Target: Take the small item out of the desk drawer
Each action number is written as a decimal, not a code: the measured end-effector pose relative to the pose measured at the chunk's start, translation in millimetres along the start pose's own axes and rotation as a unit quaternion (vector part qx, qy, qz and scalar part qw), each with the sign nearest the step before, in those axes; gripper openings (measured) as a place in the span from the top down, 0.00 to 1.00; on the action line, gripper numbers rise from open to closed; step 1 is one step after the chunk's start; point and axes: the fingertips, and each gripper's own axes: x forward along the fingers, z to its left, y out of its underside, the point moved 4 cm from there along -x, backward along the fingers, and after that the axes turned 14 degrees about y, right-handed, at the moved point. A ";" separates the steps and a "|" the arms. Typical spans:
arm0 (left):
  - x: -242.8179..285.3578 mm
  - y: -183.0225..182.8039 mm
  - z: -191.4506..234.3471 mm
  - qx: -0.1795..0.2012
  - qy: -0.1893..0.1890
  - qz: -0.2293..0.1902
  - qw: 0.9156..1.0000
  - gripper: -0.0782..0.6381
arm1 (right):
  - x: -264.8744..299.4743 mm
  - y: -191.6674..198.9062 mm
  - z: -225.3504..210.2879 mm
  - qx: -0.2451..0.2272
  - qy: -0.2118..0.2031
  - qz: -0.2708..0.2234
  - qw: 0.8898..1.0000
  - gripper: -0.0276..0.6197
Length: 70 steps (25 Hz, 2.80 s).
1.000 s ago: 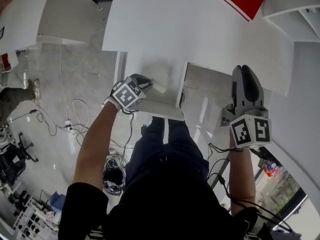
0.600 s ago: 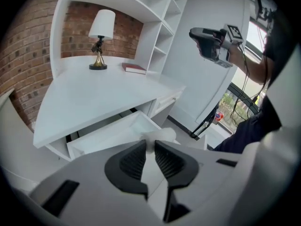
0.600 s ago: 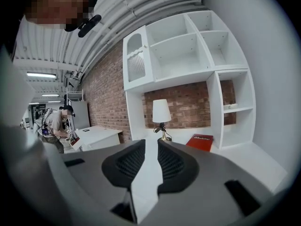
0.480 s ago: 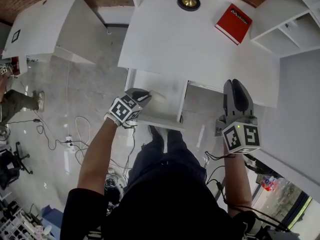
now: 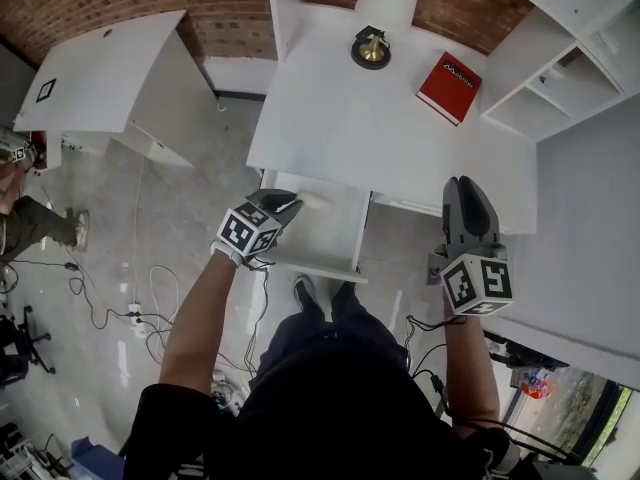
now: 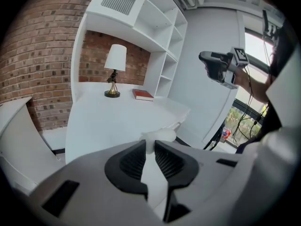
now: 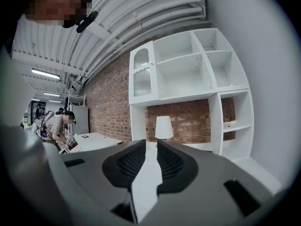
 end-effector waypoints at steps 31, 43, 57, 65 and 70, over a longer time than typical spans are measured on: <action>58.0 -127.5 95.8 -0.055 -0.029 -0.098 0.993 0.81 | 121.8 3.6 -79.7 0.050 0.007 0.025 0.998 0.87; 97.4 -142.9 135.5 -0.078 -0.031 -0.096 0.992 0.81 | 162.1 21.3 -107.4 0.052 0.006 0.047 0.998 0.87; 144.0 -123.5 173.1 -0.157 -0.021 -0.095 0.983 0.81 | 187.1 40.5 -133.2 0.047 0.011 0.075 0.996 0.88; 160.3 -104.8 184.4 -0.185 -0.023 -0.067 0.980 0.81 | 200.7 51.8 -136.1 0.051 0.009 0.085 0.995 0.88; 163.1 -98.3 187.7 -0.184 -0.041 -0.044 0.981 0.79 | 203.7 50.1 -132.6 0.051 0.007 0.086 0.995 0.88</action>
